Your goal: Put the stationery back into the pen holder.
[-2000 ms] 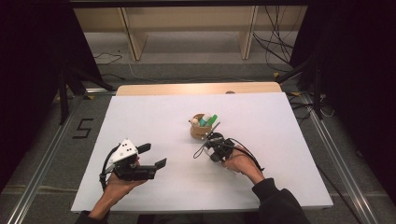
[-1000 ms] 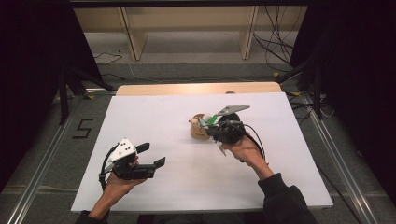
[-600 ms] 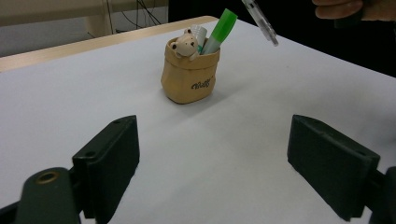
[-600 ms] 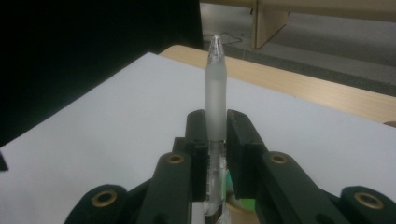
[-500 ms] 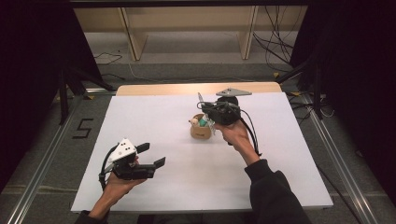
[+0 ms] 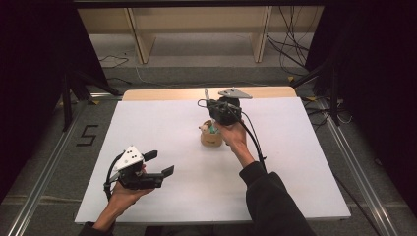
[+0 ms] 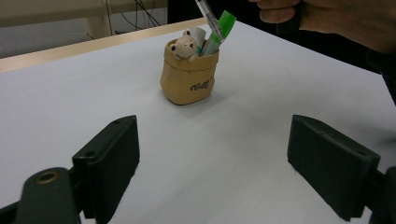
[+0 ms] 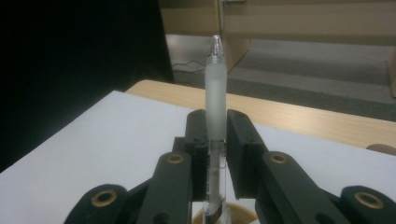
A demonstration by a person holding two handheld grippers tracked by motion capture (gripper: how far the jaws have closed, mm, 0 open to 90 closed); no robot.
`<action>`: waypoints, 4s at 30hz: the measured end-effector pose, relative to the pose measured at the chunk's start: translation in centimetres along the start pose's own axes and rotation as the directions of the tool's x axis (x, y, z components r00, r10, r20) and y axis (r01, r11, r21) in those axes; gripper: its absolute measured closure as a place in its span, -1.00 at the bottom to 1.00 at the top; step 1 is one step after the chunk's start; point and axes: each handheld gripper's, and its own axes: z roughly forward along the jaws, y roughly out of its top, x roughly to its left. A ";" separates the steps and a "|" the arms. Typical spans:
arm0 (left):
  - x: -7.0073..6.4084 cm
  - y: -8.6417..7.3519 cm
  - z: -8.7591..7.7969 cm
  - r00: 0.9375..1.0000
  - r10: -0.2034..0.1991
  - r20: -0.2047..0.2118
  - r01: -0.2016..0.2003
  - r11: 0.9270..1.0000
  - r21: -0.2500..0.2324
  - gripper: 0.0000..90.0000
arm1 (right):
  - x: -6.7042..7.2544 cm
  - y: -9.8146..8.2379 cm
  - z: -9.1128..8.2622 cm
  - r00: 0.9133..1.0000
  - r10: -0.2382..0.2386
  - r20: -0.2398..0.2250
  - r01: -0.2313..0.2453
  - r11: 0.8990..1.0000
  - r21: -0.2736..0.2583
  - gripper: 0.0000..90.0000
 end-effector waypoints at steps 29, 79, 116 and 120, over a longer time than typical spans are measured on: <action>-0.1 0.0 -0.1 1.000 0.008 0.012 -0.009 1.000 0.003 -0.63 | 1.2 -2.8 2.0 0.986 -0.084 0.142 0.092 0.994 -0.054 0.78; -0.2 0.0 0.1 1.000 0.011 0.013 -0.011 1.000 0.018 -0.63 | 1.1 -5.4 -1.0 0.968 -0.236 0.079 0.228 0.969 0.100 0.64; 0.1 0.1 -0.1 1.000 -0.022 0.015 0.022 1.000 -0.003 -0.64 | -1.5 -4.5 -7.3 0.985 -0.112 -0.130 0.122 0.990 0.071 -0.27; 0.2 0.1 -0.1 0.999 -0.026 0.018 0.026 1.000 -0.003 -0.64 | -1.6 -4.5 -7.8 0.984 -0.095 -0.148 0.106 0.992 0.069 -0.30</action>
